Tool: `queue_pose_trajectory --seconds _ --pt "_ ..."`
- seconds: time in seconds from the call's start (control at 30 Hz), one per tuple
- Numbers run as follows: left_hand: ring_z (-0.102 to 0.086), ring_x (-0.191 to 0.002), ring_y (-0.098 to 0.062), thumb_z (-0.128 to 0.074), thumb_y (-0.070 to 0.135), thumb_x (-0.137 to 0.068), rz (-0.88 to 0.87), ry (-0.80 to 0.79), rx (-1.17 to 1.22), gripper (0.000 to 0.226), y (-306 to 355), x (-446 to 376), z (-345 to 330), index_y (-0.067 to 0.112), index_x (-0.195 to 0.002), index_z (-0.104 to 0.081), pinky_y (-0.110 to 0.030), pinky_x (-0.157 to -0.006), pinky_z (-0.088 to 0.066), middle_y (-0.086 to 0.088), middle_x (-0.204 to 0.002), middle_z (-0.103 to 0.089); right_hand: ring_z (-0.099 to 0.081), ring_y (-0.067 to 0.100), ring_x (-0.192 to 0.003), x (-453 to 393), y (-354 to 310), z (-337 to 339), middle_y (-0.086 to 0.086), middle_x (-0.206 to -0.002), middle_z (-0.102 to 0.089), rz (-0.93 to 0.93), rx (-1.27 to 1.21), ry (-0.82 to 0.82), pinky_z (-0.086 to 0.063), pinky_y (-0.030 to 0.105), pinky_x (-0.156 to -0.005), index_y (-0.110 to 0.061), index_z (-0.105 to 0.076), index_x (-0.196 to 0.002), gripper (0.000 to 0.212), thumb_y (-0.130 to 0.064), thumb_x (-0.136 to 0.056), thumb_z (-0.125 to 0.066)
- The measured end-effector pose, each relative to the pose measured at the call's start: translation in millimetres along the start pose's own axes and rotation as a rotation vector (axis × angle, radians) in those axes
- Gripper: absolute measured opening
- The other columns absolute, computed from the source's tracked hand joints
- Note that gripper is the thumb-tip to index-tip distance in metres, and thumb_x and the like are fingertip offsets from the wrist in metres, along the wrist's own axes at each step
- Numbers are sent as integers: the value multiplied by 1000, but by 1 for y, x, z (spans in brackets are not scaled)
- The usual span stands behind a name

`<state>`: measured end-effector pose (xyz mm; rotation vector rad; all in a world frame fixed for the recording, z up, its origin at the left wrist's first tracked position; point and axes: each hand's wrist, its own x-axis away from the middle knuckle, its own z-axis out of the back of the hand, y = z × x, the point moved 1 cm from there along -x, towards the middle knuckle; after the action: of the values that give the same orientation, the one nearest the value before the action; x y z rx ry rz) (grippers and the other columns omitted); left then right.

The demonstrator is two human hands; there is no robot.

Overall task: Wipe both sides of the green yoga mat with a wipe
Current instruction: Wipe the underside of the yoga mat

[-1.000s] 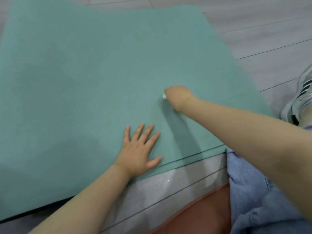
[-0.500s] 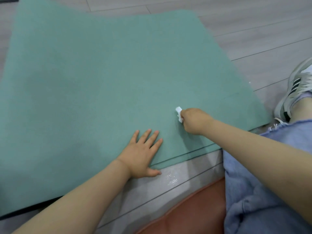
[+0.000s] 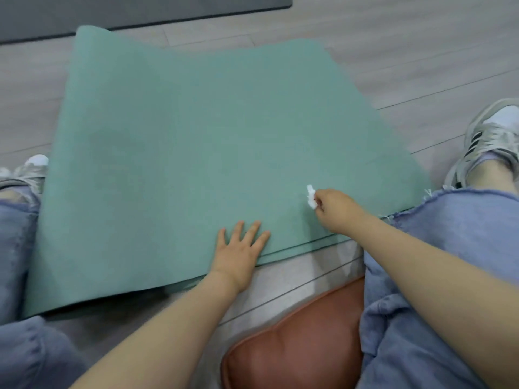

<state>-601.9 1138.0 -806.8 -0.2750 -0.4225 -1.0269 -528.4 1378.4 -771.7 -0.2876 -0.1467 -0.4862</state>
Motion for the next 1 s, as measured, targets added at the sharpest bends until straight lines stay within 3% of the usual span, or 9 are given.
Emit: queue_pose_trajectory --seconds 0.07,0.17,0.3,0.47,0.63,0.83,1.0 --pt "3 -152 -33 -38 4 -97 77 20 3 81 -8 4 -1 35 -156 8 -57 -118 -7 -2 -165 13 -56 37 -97 2 2 -5 22 -106 -55 -11 83 -51 -38 36 -75 0 -56 -105 24 -17 -95 -43" --pt "-13 -150 -32 -31 6 -102 33 66 -43 68 -18 7 8 32 -157 -1 -46 -120 -16 -7 -166 -2 -54 35 -105 4 1 -8 20 -116 -53 11 144 -132 -42 37 -85 0 -52 -115 28 -16 -93 -45" --pt "-38 -139 -28 -32 11 -102 -70 137 -94 58 -27 3 34 31 -155 -19 -37 -111 -31 -3 -158 -30 -55 33 -102 11 -5 -4 17 -116 -55 7 136 -159 -41 33 -79 -3 -52 -113 25 -18 -94 -44" --pt "-54 -122 -25 -41 13 -99 -109 220 -164 50 -42 -5 73 32 -145 -37 -34 -97 -46 3 -136 -54 -56 35 -97 15 -9 10 19 -110 -59 -73 56 -40 -32 31 -67 -4 -50 -105 18 -16 -93 -45" --pt "-59 -116 -26 -41 12 -98 -123 307 -228 41 -54 -2 118 30 -134 -48 -36 -89 -51 4 -128 -59 -49 32 -75 20 -14 28 19 -94 -60 -152 -74 86 -30 32 -61 -9 -42 -91 9 -17 -92 -45" --pt "-59 -118 -25 -41 8 -97 -105 368 -263 46 -74 8 172 35 -133 -49 -35 -89 -51 6 -133 -58 -47 32 -72 32 -25 51 12 -80 -52 -210 -305 347 -34 35 -61 -7 -45 -87 10 -16 -91 -45" --pt "-58 -119 -24 -39 5 -95 -101 383 -329 54 -88 21 205 38 -137 -46 -37 -90 -51 8 -138 -55 -48 30 -74 38 -38 53 5 -77 -52 -223 -302 427 -39 41 -77 -11 -45 -91 9 -20 -94 -44"
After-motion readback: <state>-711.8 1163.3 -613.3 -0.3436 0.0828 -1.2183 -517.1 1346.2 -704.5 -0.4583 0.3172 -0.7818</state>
